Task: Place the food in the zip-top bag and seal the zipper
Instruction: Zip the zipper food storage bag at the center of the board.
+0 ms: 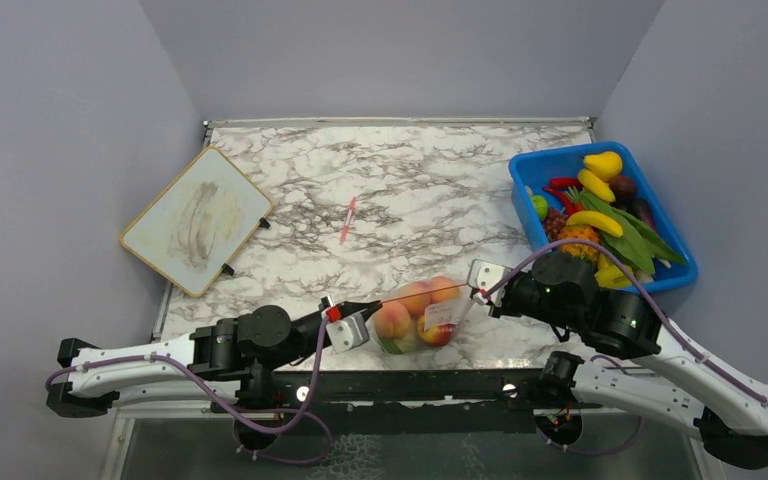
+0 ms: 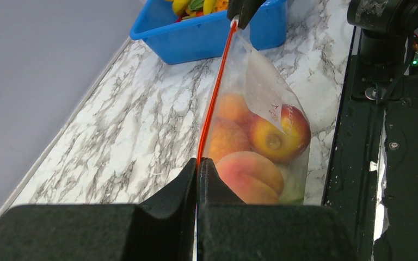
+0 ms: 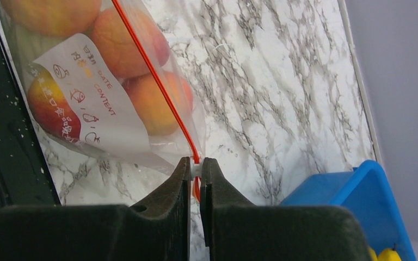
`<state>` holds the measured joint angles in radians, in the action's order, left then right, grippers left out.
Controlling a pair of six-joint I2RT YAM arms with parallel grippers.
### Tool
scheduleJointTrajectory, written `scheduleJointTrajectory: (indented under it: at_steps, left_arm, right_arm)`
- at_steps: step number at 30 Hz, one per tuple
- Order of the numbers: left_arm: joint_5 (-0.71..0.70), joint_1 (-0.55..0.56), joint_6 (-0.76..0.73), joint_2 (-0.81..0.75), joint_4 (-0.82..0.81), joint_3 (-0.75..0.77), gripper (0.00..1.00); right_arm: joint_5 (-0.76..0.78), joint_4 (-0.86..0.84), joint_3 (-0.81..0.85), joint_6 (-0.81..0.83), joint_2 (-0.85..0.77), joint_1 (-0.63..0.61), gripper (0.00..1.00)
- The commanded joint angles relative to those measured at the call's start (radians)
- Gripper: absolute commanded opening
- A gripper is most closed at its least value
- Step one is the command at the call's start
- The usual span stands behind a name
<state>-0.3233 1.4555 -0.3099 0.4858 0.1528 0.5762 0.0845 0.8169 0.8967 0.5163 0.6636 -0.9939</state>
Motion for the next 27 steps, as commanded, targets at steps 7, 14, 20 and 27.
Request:
scheduleJointTrajectory:
  at_steps: [7,14,20,27]
  left_arm:
    - [-0.049,0.004,-0.022,-0.004,0.009,0.065,0.00]
    - [-0.056,0.004,-0.015,0.005,0.009,0.064,0.00]
    - [-0.068,0.004,-0.003,0.002,0.017,0.058,0.00]
    - [-0.060,0.005,-0.002,-0.017,0.008,0.043,0.00]
  right_arm:
    - [0.221,0.215,0.069,0.014,-0.062,0.008,0.01]
    - [0.258,0.263,0.079,-0.003,-0.073,0.008,0.01]
    - [0.275,0.287,0.068,-0.015,-0.079,0.008,0.01]
    - [0.172,0.295,0.122,-0.019,-0.100,0.009,0.01]
